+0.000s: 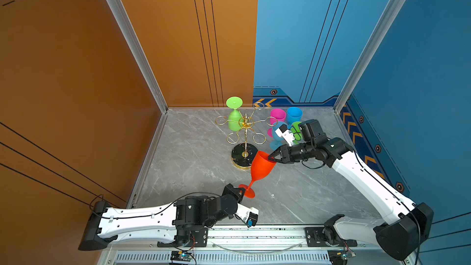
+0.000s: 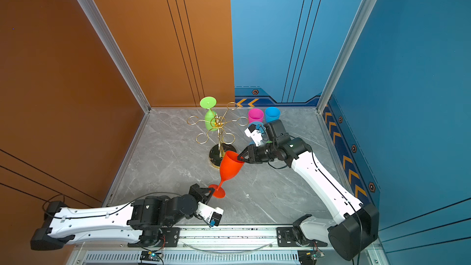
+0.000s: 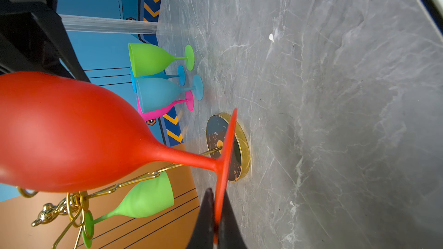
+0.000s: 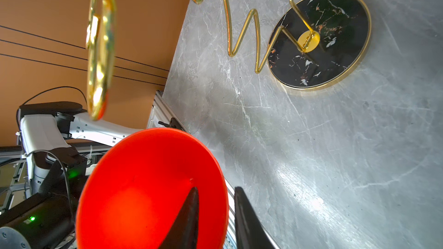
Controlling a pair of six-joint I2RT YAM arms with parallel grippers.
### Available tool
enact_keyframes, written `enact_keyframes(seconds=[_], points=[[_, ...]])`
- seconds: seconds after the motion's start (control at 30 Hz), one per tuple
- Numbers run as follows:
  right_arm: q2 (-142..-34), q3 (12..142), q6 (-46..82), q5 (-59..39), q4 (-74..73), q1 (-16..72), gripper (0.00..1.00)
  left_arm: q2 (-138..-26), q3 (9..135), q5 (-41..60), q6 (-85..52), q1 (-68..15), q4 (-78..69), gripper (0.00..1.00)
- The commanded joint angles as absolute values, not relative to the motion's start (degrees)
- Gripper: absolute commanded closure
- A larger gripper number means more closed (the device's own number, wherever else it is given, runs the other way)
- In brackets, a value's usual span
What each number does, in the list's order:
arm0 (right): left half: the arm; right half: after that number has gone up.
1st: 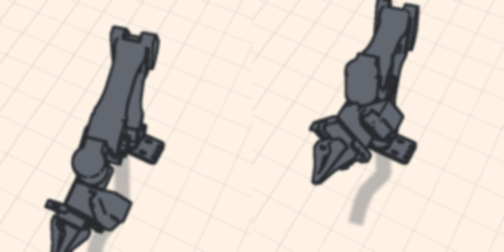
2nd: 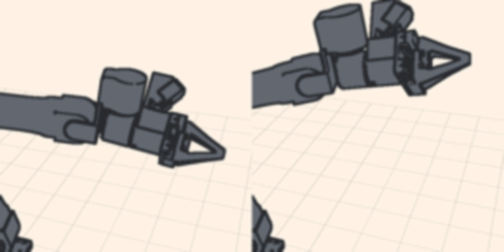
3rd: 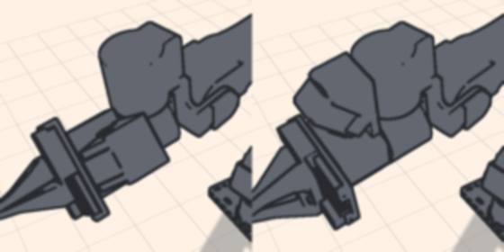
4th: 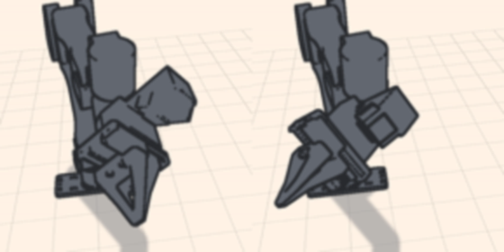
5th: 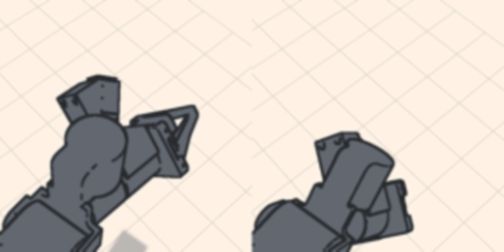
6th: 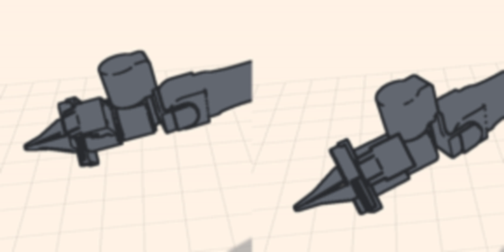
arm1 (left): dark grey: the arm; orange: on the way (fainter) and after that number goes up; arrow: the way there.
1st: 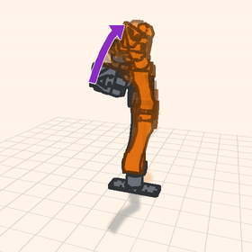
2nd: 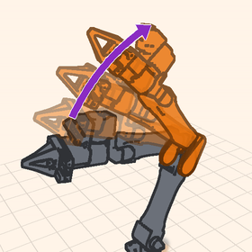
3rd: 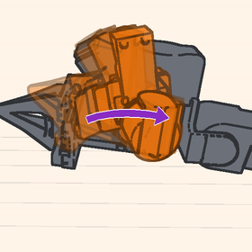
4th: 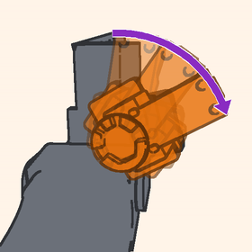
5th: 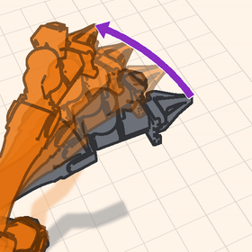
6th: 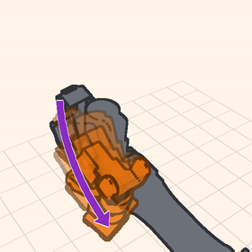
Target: Take the wine glass off the wine glass rack
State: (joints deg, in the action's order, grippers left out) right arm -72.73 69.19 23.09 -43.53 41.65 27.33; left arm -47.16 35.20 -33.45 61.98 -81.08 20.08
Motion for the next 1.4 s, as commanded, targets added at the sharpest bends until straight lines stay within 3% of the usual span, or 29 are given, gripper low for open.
enact_keyframes(seconds=[0.0, 0.3, 0.63, 0.73, 0.9, 1.17, 1.37], points=[[-73.17, 70.14, 21.97, -44.45, 43.56, 27.86, 0.81, -46.98, 34.38, -35.54, 62.84, -81.74, 17.93, 1.00], [-73.04, 70.38, 21.71, -44.31, 43.96, 28.04, 0.96, -46.75, 33.69, -35.52, 63.04, -82.18, 17.90, 1.00], [-73.06, 70.51, 21.01, -43.56, 44.82, 27.86, 1.00, -45.83, 32.51, -33.79, 62.62, -82.68, 17.84, 0.76], [-72.84, 70.81, 20.83, -43.08, 44.92, 27.69, 1.00, -45.32, 32.17, -32.54, 61.25, -82.63, 17.86, 0.62], [-72.58, 71.48, 20.17, -41.12, 45.66, 27.12, 1.00, -44.73, 31.17, -30.38, 57.96, -82.68, 17.84, 0.48], [-71.74, 72.77, 18.42, -34.69, 47.47, 26.89, 1.00, -42.57, 29.63, -29.17, 50.74, -82.53, 14.23, 0.28], [-70.73, 73.37, 17.63, -28.85, 48.13, 26.71, 1.00, -42.27, 29.70, -32.26, 44.61, -82.18, 11.38, 0.20]])
